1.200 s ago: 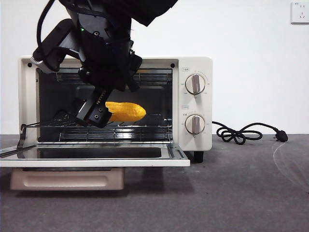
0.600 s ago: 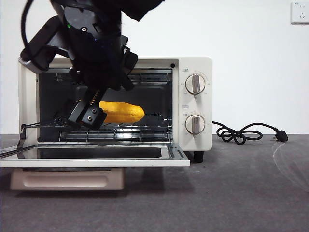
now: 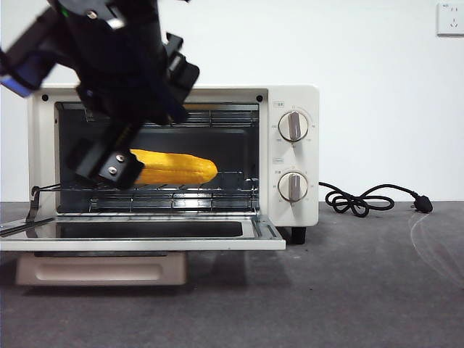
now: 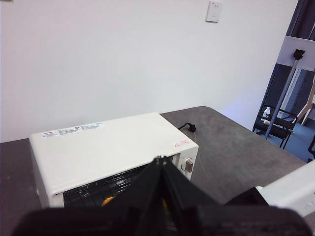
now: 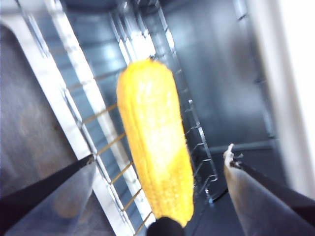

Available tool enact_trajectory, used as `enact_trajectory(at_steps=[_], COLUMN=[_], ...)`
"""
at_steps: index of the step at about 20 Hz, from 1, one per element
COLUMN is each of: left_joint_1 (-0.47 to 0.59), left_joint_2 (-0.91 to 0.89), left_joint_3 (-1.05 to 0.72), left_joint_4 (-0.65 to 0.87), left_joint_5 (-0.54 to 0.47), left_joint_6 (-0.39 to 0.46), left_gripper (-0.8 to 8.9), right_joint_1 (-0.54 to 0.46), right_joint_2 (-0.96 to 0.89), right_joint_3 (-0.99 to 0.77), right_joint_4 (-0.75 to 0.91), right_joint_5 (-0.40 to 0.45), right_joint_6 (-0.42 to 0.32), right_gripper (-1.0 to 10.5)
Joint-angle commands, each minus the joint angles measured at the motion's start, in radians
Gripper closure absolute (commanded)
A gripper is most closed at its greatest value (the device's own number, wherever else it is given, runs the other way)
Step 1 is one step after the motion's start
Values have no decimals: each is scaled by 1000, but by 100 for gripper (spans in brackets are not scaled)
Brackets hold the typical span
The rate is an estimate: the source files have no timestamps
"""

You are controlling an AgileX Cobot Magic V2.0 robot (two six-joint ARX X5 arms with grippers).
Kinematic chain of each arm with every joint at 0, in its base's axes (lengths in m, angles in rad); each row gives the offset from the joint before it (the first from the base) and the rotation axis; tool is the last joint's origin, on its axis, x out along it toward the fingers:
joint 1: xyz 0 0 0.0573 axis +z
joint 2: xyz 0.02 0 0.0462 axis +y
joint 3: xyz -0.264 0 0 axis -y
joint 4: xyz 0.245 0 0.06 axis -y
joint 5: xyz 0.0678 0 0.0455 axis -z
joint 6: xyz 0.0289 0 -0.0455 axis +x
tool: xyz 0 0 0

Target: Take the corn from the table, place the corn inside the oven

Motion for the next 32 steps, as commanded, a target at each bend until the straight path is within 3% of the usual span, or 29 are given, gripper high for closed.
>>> enact_trajectory(at_steps=[1, 7, 12, 16, 24, 28, 32], left_joint_1=[-2, -2, -2, -2, -2, -2, -2], left_joint_2=[-2, -2, -2, 11, 113, 206, 314], left_joint_3=[1, 1, 1, 1, -18, -42, -45], left_joint_4=[2, 2, -4, -31, -85, -89, -114], left_joint_5=[-3, -3, -11, -122, -311, -308, -196], left_joint_6=[11, 11, 13, 45, 88, 132, 162], left_gripper=[819, 819, 819, 819, 819, 820, 822], right_joint_1=[14, 32, 57, 86, 142, 142, 139], right_joint_2=[-19, -72, -169, -280, -536, -650, -739], right_joint_3=[-5, -5, -5, -5, -5, -5, -5], right_joint_4=[15, 7, -66, -172, -492, -668, -827], right_joint_5=[26, 70, 72, 28, -39, -68, -143], right_joint_6=[20, 30, 89, 161, 346, 447, 548], right_gripper=[510, 510, 510, 523, 808, 965, 962])
